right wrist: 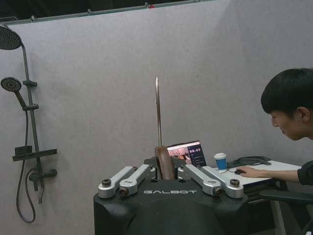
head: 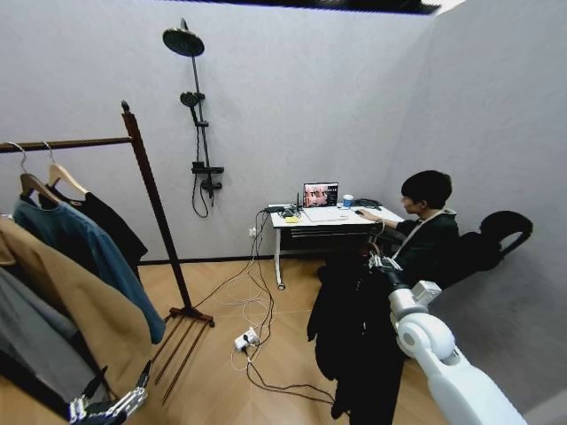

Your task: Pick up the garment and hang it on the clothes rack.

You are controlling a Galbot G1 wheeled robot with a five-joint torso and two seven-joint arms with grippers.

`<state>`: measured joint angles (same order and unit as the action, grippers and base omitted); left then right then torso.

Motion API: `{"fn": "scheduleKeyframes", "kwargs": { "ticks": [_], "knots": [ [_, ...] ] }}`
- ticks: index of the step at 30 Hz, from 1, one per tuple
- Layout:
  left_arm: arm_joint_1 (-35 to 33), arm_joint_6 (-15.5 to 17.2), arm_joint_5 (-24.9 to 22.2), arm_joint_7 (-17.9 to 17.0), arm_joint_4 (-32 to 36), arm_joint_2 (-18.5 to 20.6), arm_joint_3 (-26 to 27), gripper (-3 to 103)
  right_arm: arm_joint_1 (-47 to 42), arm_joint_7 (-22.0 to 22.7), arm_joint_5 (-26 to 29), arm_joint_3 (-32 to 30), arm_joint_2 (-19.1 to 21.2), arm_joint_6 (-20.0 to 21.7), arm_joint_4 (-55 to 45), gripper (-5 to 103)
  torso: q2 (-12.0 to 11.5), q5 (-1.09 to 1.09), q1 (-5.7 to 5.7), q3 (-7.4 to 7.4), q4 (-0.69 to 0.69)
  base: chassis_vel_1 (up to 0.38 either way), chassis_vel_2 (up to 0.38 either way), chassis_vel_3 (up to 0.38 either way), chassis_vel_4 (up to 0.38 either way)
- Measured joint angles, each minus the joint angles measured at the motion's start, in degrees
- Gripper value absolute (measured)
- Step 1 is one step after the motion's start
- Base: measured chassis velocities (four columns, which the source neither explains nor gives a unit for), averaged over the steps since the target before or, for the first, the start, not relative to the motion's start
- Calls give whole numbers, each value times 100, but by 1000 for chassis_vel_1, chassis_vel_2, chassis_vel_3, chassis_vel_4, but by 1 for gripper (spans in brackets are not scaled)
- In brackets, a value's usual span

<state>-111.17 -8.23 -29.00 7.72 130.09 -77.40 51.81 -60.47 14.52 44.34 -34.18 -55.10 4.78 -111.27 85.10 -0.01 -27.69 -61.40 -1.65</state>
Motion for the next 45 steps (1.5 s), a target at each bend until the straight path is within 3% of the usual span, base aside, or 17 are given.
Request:
{"fn": "scheduleKeyframes", "kwargs": {
  "ticks": [6,15,45],
  "knots": [
    [0,0,0,1,0,0,0,100,-38,-120,-8,-36,-13,-77,32,15,-1,2,-2,-1,1,-303,68,304,-85],
    [1,0,0,2,0,0,0,100,-362,-552,-322,-81,-73,-554,-6,15,-6,0,-11,-3,0,-283,162,303,-183],
    [1,0,0,-1,0,0,0,100,-123,-646,-488,256,-206,-683,145,15,-3,1,-3,-1,2,4,88,-4,-85]
  ]
}}
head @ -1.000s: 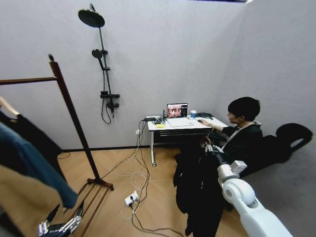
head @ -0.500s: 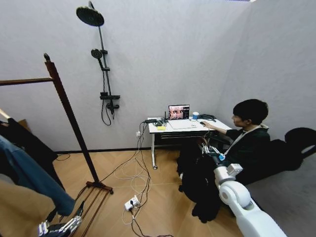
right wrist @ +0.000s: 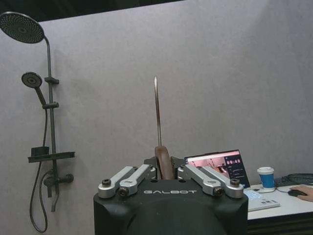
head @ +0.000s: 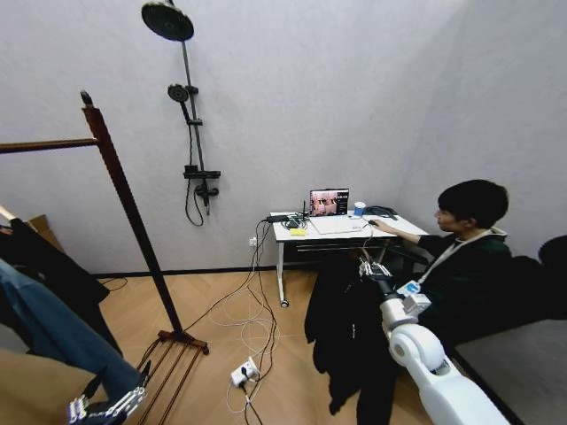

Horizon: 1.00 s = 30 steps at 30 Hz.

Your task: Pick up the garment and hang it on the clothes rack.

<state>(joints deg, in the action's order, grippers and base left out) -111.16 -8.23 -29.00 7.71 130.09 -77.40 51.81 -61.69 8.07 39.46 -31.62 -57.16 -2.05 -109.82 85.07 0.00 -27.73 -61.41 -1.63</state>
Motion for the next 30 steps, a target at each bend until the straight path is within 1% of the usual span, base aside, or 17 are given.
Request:
{"fn": "scheduleKeyframes", "kwargs": {
  "ticks": [1,7,11,20,25,30],
  "knots": [
    [0,0,0,0,0,0,0,100,22,-23,-3,9,12,5,-20,15,1,0,2,1,-2,16,-70,2,49],
    [0,0,0,3,0,0,0,100,255,-84,26,143,64,52,38,15,-29,1,17,16,-3,1,-61,6,61],
    [0,0,0,2,0,0,0,100,346,-117,34,248,39,91,36,15,-64,1,33,28,-1,0,0,0,0],
    [0,0,0,2,0,0,0,100,677,-142,71,378,77,115,-76,15,-162,0,77,81,0,64,85,60,34],
    [0,0,0,2,0,0,0,100,939,-323,91,381,120,162,53,15,-198,0,98,102,-1,75,82,98,81],
    [0,0,0,2,0,0,0,100,1196,-359,203,481,186,321,60,15,-214,1,104,109,-2,110,111,114,131]
  ]
}}
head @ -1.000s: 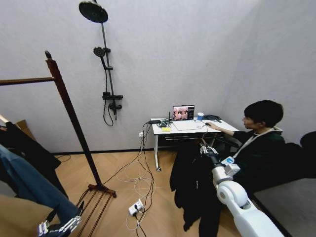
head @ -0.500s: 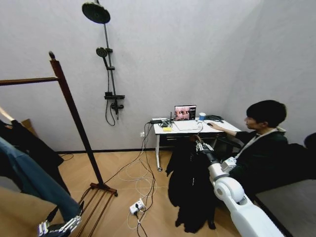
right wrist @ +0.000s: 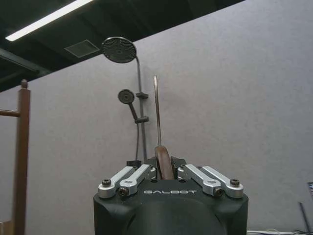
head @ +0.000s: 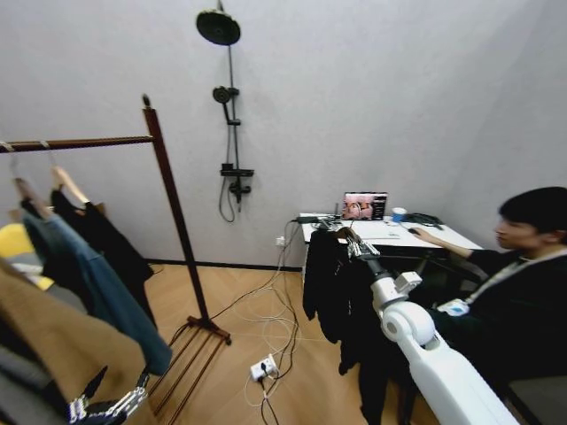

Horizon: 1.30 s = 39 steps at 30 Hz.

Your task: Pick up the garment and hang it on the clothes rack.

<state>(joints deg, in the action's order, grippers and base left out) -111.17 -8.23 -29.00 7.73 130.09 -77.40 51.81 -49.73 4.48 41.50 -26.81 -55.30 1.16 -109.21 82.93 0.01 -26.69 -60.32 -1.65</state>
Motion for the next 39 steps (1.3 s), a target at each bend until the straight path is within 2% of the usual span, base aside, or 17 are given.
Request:
{"fn": "scheduleKeyframes", "kwargs": {
  "ticks": [8,16,20,27,30,31,33,37,39],
  "knots": [
    [0,0,0,0,0,0,0,100,404,151,176,116,60,223,-21,15,0,-1,0,0,3,132,136,142,120],
    [0,0,0,-1,0,0,0,100,790,177,551,268,104,150,132,15,5,0,-1,-2,1,116,123,128,113],
    [0,0,0,-1,0,0,0,100,1175,123,667,427,175,336,254,15,7,-1,-2,-3,1,125,126,117,113],
    [0,0,0,0,0,0,0,100,2150,-35,1256,1106,304,709,644,15,10,-2,-4,-5,2,138,127,124,127],
    [0,0,0,0,0,0,0,100,3022,-288,1344,1583,214,899,1219,15,11,0,-6,-6,2,122,124,129,123],
    [0,0,0,0,0,0,0,100,3022,-288,1344,1583,214,899,1219,15,11,0,-6,-6,2,122,101,115,107],
    [0,0,0,-1,0,0,0,100,3724,-557,1337,1893,76,931,1851,15,12,-4,-6,-6,5,108,97,108,88],
    [0,0,0,-1,0,-1,1,100,4221,-838,1303,2142,-50,930,2458,15,12,-2,-6,-7,7,78,87,54,57],
    [0,0,0,0,0,0,0,100,4736,-1167,1255,2413,-225,899,3102,15,12,0,-8,-8,1,0,0,0,0]
  ]
}}
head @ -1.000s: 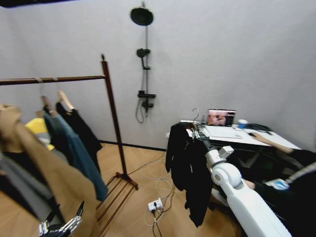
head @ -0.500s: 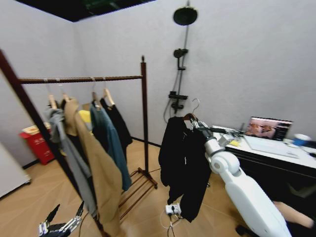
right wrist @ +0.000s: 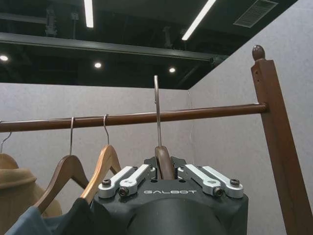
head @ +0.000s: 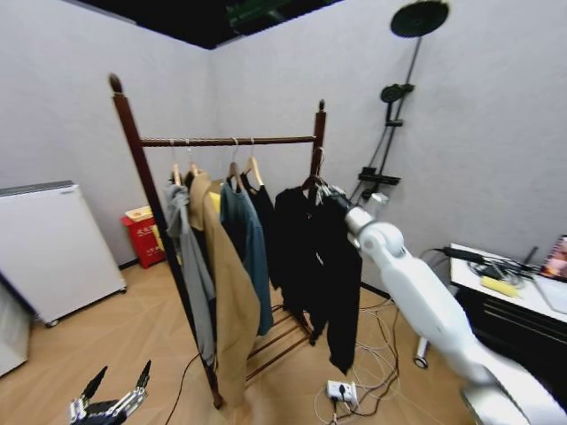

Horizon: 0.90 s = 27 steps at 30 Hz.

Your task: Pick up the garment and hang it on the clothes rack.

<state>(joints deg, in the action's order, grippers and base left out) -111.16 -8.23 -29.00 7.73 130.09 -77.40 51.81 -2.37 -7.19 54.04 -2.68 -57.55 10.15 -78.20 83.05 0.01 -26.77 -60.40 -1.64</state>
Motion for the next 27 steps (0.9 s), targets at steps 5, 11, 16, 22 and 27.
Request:
{"fn": "scheduleKeyframes", "kwargs": {
  "ticks": [5,11,16,22,27],
  "knots": [
    [0,0,0,0,0,0,0,100,709,-341,-133,288,-353,-114,962,15,1,0,0,0,-3,0,0,0,0],
    [0,0,0,-1,0,0,0,100,1823,-917,-443,816,-1102,-305,2577,15,3,-3,0,0,2,0,0,0,0],
    [0,0,0,0,0,0,0,100,2522,-1181,-768,1071,-1727,-358,3877,15,3,-2,1,0,1,0,0,0,0],
    [0,0,0,0,0,0,0,100,2713,-1065,-1080,1000,-2013,-366,4344,15,3,-2,1,0,1,0,0,0,0],
    [0,0,0,0,0,0,0,100,2643,-890,-1286,803,-2077,-368,4219,15,3,-1,0,0,0,0,0,0,0]
  ]
}}
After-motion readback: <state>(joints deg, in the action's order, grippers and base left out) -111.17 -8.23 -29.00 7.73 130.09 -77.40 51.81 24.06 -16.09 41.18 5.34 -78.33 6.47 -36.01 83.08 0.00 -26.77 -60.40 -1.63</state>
